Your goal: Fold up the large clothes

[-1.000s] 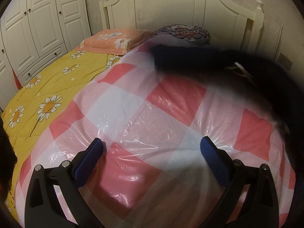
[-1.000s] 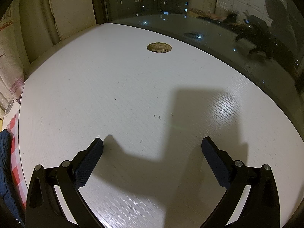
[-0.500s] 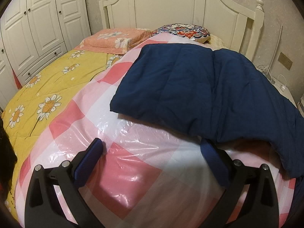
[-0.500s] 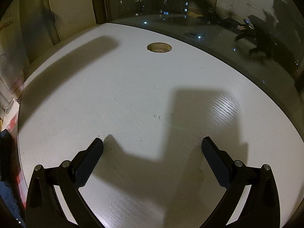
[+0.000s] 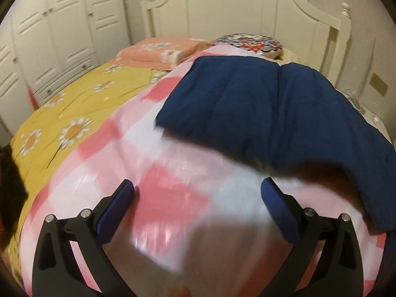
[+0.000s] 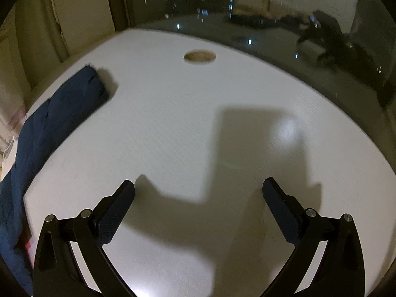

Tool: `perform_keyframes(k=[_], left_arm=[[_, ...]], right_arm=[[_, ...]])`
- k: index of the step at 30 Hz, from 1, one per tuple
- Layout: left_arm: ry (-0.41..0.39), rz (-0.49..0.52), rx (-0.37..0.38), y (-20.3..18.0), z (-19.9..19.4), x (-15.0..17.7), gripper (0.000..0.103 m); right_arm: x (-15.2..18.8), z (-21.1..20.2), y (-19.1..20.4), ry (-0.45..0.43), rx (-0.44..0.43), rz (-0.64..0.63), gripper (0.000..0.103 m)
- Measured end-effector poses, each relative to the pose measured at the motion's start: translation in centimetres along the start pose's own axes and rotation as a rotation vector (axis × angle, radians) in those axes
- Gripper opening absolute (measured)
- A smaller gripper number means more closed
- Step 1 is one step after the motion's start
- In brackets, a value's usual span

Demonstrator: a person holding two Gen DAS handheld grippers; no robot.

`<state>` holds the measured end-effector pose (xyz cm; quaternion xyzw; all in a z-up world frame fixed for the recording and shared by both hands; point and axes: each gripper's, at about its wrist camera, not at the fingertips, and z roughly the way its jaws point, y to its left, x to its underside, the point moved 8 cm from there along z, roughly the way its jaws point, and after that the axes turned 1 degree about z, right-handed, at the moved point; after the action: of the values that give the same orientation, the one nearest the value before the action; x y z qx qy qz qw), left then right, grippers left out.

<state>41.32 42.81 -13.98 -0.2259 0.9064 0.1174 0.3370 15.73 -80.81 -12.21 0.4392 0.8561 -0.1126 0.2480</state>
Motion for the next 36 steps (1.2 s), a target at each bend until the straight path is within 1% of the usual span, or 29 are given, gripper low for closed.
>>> perform_keyframes(k=[1,3,4,5,7,8,9,10,11,12,13,15,16,17,18,19,21,23,25,26,28,29,32,33,36], left_arm=[[0.0,0.0,-0.012,-0.1,-1.3,1.0,0.101],[-0.025,0.021,0.0,-0.6,-4.3,2.9,0.101],[-0.065,0.036,0.022,-1.0,-6.6,4.0,0.101],[-0.113,0.053,0.044,-1.3,-9.1,4.9,0.101],[-0.186,0.079,0.073,-2.1,-13.3,6.4,0.101],[-0.21,0.087,0.091,-2.7,-16.2,7.4,0.101],[-0.217,0.103,0.126,-3.7,-19.0,8.5,0.101],[-0.223,0.13,0.183,-4.9,-21.8,9.5,0.101],[-0.229,0.161,0.247,-6.3,-24.5,10.7,0.101],[-0.237,0.189,0.289,-7.6,-26.8,11.6,0.101],[-0.252,0.211,0.314,-8.6,-28.7,12.4,0.101],[-0.319,0.26,0.367,-10.9,-33.9,15.0,0.101],[-0.338,0.276,0.384,-11.9,-35.5,16.1,0.101],[-0.357,0.298,0.408,-13.4,-37.5,17.9,0.101],[-0.366,0.311,0.422,-14.4,-38.7,19.0,0.101],[-0.374,0.328,0.435,-15.4,-40.1,20.7,0.101],[-0.39,0.358,0.439,-17.2,-41.6,23.2,0.101],[-0.397,0.396,0.441,-18.5,-42.5,25.5,0.101],[-0.378,0.439,0.461,-19.6,-42.7,27.5,0.101],[-0.368,0.448,0.468,-19.9,-42.7,28.1,0.101],[-0.355,0.456,0.475,-20.1,-42.2,29.0,0.101],[-0.353,0.456,0.472,-20.0,-42.0,29.1,0.101],[-0.397,0.403,0.438,-19.0,-42.0,29.1,0.101],[-0.402,0.401,0.432,-18.9,-42.0,29.1,0.101],[-0.376,0.43,0.393,-19.1,-41.4,29.4,0.101]], right_arm=[[0.8,-0.5,0.6,0.014,-0.003,-0.013,0.099],[3.5,-1.9,1.8,0.042,-0.019,-0.046,0.099],[5.0,-2.8,2.5,0.046,-0.029,-0.06,0.099],[6.9,-4.5,3.4,0.026,-0.045,-0.073,0.099],[9.8,-8.3,5.5,-0.061,-0.092,-0.11,0.099],[11.7,-11.5,7.2,-0.141,-0.133,-0.147,0.099],[13.1,-14.0,8.5,-0.21,-0.169,-0.173,0.099],[15.2,-17.8,10.3,-0.3,-0.226,-0.204,0.099],[16.7,-20.3,11.6,-0.354,-0.268,-0.218,0.099],[18.6,-22.9,13.0,-0.407,-0.324,-0.228,0.099],[21.1,-25.3,14.6,-0.437,-0.394,-0.242,0.099],[25.1,-27.9,17.7,-0.43,-0.515,-0.298,0.099],[27.8,-29.3,19.7,-0.419,-0.564,-0.356,0.099],[29.6,-30.2,20.9,-0.415,-0.57,-0.392,0.099],[31.7,-31.1,22.2,-0.41,-0.573,-0.445,0.099],[33.0,-31.7,23.0,-0.41,-0.572,-0.489,0.099],[36.9,-33.3,25.0,-0.42,-0.568,-0.593,0.099],[40.5,-34.6,26.6,-0.409,-0.582,-0.71,0.099],[43.2,-35.8,27.4,-0.441,-0.568,-0.801,0.099],[44.2,-36.2,27.3,-0.456,-0.56,-0.819,0.099],[45.2,-36.8,27.4,-0.465,-0.563,-0.837,0.099],[45.6,-36.9,27.4,-0.453,-0.577,-0.834,0.099],[45.7,-36.8,27.2,-0.433,-0.582,-0.82,0.099],[45.8,-36.8,27.2,-0.429,-0.582,-0.816,0.099],[45.4,-36.1,27.3,-0.4,-0.595,-0.792,0.099]])
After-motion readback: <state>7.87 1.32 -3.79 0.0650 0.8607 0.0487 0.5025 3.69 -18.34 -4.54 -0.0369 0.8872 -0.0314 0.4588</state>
